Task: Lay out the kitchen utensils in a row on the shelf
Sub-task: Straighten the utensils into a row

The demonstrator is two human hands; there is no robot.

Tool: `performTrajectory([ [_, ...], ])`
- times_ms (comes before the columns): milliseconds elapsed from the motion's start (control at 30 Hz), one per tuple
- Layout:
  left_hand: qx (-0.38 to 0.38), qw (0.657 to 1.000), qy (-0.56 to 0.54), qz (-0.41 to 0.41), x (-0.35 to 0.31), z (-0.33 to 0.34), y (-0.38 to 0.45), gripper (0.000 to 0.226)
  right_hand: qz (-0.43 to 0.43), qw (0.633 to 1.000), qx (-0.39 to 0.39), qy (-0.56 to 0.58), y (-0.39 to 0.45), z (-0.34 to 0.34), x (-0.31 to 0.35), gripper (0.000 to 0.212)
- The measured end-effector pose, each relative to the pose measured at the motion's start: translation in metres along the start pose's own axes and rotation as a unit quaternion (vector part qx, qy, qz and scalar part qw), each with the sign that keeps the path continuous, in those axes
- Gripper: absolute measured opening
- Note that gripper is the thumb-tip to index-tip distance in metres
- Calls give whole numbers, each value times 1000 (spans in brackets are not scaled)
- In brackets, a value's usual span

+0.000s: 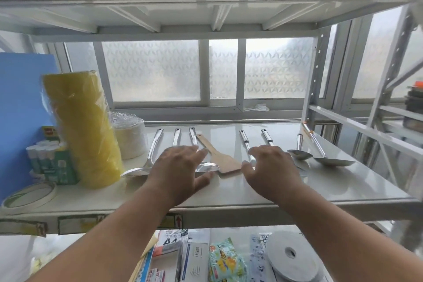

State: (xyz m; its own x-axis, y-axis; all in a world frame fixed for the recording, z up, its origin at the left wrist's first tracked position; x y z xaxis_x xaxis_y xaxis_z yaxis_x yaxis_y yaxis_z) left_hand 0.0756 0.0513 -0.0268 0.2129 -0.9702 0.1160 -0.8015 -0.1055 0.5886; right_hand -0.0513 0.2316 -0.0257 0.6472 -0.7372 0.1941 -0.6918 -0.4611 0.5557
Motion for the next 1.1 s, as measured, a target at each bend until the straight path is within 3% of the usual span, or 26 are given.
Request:
performTrajectory([
  [67, 59, 998, -13, 14, -28, 12, 18, 77, 12, 998, 46, -46, -3, 4, -21, 52],
  [167, 137, 990, 10, 33, -54, 37, 37, 75, 26, 994, 105, -24, -13, 17, -33, 62],
  [300, 181, 983, -30, 26, -56, 54, 44, 47, 8, 989, 142, 25, -18, 27, -32, 58],
  [400, 164, 984, -72, 18, -41, 51, 39, 34, 6, 988, 152, 39, -15, 28, -24, 65],
  [567, 183, 976, -117, -27, 2, 47, 18, 50, -15, 992, 120, 40, -1, 35, -3, 80],
  [767, 148, 983, -108, -1, -2, 34, 10, 33, -41, 993, 92, 63, 8, 44, 16, 78],
  [933, 120, 991, -65, -10, -16, 38, 15, 33, -23, 996, -15, 81, 4, 31, 8, 72],
  [1100, 92, 995, -27, -28, -14, 48, 18, 46, -5, 998, 25, 49, 0, 36, 6, 71],
])
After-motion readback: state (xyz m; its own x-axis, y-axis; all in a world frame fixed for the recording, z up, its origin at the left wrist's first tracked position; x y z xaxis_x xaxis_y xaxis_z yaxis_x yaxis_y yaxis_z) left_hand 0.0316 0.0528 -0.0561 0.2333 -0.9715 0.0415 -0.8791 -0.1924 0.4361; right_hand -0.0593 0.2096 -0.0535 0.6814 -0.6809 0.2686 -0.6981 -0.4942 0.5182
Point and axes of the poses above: each hand's wrist, its own y-axis towards the middle knuckle, its own z-axis out of the palm, x = y × z, the point moved 6 cm from there along y, towards the middle knuckle, and after that the axes turned 10 degrees about -x, right-handed, at the moved point
